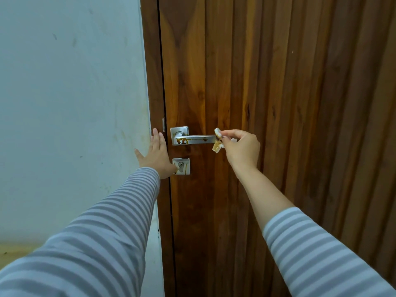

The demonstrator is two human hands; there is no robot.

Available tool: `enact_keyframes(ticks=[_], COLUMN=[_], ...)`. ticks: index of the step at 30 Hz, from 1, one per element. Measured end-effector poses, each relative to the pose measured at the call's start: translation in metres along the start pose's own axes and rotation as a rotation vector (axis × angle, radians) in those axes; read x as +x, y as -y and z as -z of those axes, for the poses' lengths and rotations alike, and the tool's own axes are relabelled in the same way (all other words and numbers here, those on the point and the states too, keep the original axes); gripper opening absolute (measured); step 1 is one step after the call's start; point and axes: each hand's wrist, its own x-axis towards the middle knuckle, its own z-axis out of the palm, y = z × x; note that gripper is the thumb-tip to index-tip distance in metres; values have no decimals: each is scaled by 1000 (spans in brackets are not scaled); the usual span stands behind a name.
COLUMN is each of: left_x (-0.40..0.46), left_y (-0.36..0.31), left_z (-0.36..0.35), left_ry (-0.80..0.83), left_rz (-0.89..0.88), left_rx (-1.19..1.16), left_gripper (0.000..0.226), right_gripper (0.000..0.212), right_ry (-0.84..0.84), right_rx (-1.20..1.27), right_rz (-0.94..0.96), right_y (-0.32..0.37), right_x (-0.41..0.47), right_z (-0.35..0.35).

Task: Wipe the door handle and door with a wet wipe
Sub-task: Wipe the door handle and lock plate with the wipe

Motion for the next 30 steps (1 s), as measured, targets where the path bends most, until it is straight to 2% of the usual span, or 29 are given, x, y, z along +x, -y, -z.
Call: enact_keyframes(ticks=[3,7,13,17,21,24,27,30], left_x=[1,3,5,5,5,5,4,4], left_y=[3,6,9,13,12,13,13,13], left_z=[1,-4,-7,-10,-10,-9,-8,-8], left_ry=[4,-14,-43,-51,-51,-44,-38,-36], left_rz=[-17,-32,-57,-61,-60,-63,-67,-70], left_rx=[4,7,9,26,12,9,17,17], left_gripper=[107,111,113,115,113,112,112,112], right_gripper=[18,21,22,26,31,26,29,23], right_ry=[-121,-144,-161,-125,-82,-41,-39,-115], right_rx=[-93,-202,-240,-249,-372,-398,-521,-645], right_rz=[124,261,292,309,340,292,419,500], right_y=[-2,-6,-5,-4,-6,-10,-10,-10], right_x=[-3,-7,-14,-21,-22,-20,-18,-13], right_z=[-5,-15,-28,-31,-31,-30,-27,-23])
